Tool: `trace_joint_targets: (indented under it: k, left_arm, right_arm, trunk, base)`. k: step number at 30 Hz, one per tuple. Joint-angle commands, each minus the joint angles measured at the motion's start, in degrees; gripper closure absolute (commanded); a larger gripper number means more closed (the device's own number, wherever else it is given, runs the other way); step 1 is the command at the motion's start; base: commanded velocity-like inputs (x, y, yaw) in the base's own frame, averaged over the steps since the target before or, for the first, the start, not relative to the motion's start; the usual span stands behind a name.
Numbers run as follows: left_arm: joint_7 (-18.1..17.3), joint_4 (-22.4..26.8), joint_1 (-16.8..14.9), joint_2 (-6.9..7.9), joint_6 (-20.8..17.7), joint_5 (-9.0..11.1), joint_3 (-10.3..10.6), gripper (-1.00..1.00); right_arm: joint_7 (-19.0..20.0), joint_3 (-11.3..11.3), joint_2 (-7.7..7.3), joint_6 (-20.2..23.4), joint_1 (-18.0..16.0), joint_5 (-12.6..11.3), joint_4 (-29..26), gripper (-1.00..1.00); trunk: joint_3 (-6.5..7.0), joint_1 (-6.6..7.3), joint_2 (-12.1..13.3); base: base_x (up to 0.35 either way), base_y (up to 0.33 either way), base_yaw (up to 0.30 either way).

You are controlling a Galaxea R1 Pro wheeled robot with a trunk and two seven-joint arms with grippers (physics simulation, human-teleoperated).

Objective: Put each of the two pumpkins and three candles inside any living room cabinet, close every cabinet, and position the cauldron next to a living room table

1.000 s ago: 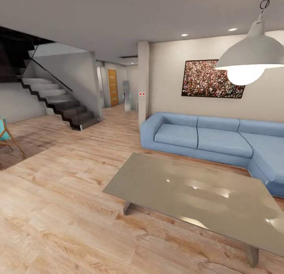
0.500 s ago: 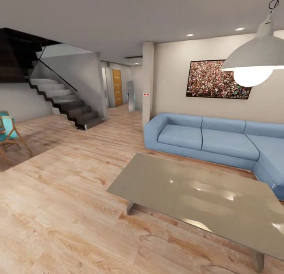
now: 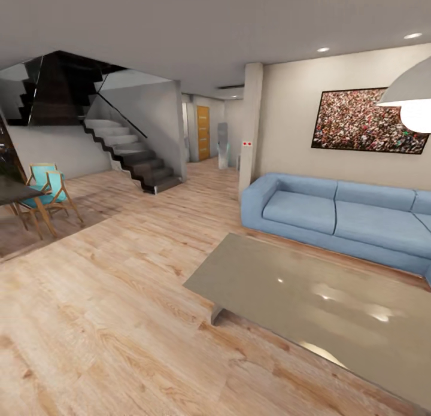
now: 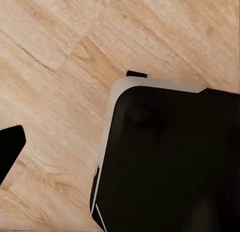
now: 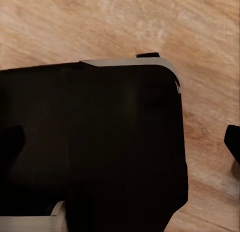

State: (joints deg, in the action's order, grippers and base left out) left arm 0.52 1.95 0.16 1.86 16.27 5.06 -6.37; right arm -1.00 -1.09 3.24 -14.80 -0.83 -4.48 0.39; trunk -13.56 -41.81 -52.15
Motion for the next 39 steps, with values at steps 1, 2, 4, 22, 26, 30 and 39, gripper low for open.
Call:
trace_joint_targets:
  k: [1, 2, 4, 22, 26, 30, 39]
  left_arm:
    - [-0.08, 0.07, 0.02, -0.01, 0.07, 0.39, -0.14, -1.0]
    - [-0.08, 0.07, 0.02, -0.01, 0.07, 0.39, -0.14, -1.0]
    - [-0.08, 0.07, 0.02, -0.01, 0.06, 0.39, -0.14, -1.0]
    - [-0.08, 0.07, 0.02, -0.01, 0.07, 0.46, -0.15, -1.0]
    - [-0.08, 0.07, 0.02, -0.01, 0.07, 0.47, -0.14, -1.0]
    - [-0.08, 0.07, 0.02, -0.01, 0.07, 0.47, -0.14, -1.0]
    - [-0.08, 0.07, 0.02, -0.01, 0.07, 0.47, -0.14, -1.0]
  right_arm:
    - [0.03, -0.05, 0.02, -0.23, -0.03, -0.45, 0.05, -1.0]
    - [0.03, -0.05, 0.02, -0.23, -0.04, -0.45, 0.05, -1.0]
    - [0.04, -0.05, 0.02, -0.23, -0.03, -0.44, 0.05, -1.0]
    - [0.05, -0.05, 0.02, -0.23, -0.03, -0.36, 0.05, -1.0]
    - [0.07, -0.05, 0.04, -0.23, -0.05, -0.35, 0.05, -1.0]
    - [0.07, -0.05, 0.02, -0.23, -0.03, -0.35, 0.05, -1.0]
    - [0.07, -0.05, 0.02, -0.23, -0.04, -0.27, 0.05, -1.0]
  trunk:
    - [-0.06, -0.01, -0.05]
    - [0.12, 0.21, 0.35]
    - [0.48, 0.65, 1.16]
    - [3.71, 4.6, 8.37]
    - [4.43, 5.48, 9.98]
    - [5.14, 6.36, 11.58]
    - [6.76, 8.34, 15.19]
  base:
    - [0.0, 0.0, 0.275]
    - [0.0, 0.0, 0.275]
    - [0.0, 0.0, 0.275]
    - [0.0, 0.0, 0.275]
    - [0.0, 0.0, 0.275]
    - [0.0, 0.0, 0.275]
    - [0.0, 0.0, 0.275]
